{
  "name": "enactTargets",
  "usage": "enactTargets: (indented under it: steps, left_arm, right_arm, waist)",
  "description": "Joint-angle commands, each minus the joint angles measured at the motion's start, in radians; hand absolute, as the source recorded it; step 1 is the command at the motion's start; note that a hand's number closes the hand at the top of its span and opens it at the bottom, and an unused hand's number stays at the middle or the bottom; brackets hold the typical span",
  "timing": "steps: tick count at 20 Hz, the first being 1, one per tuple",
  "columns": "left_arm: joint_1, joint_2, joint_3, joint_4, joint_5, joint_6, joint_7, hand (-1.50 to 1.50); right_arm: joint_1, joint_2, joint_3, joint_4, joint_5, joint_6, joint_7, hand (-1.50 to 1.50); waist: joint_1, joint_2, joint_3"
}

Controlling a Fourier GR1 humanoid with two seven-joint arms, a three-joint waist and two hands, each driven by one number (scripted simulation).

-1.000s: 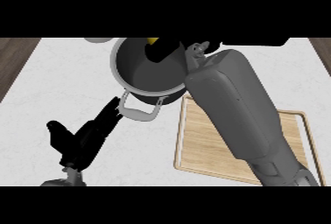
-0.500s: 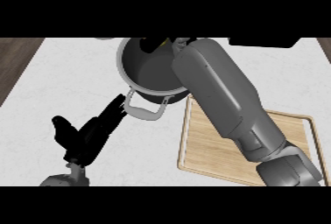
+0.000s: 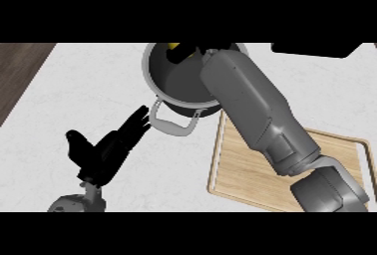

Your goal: Pick the lemon from the tray and place it in the pot

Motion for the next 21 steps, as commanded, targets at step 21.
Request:
enactTargets:
  steps: [21]
  left_arm:
    - [0.015, 0.001, 0.019, 0.032, -0.002, -0.007, -0.036, 0.00]
  right_arm:
    - [0.024, 0.000, -0.188, 0.159, -0.428, -0.336, -0.458, -1.50]
  waist:
    - [-0.010, -0.004, 0.001]
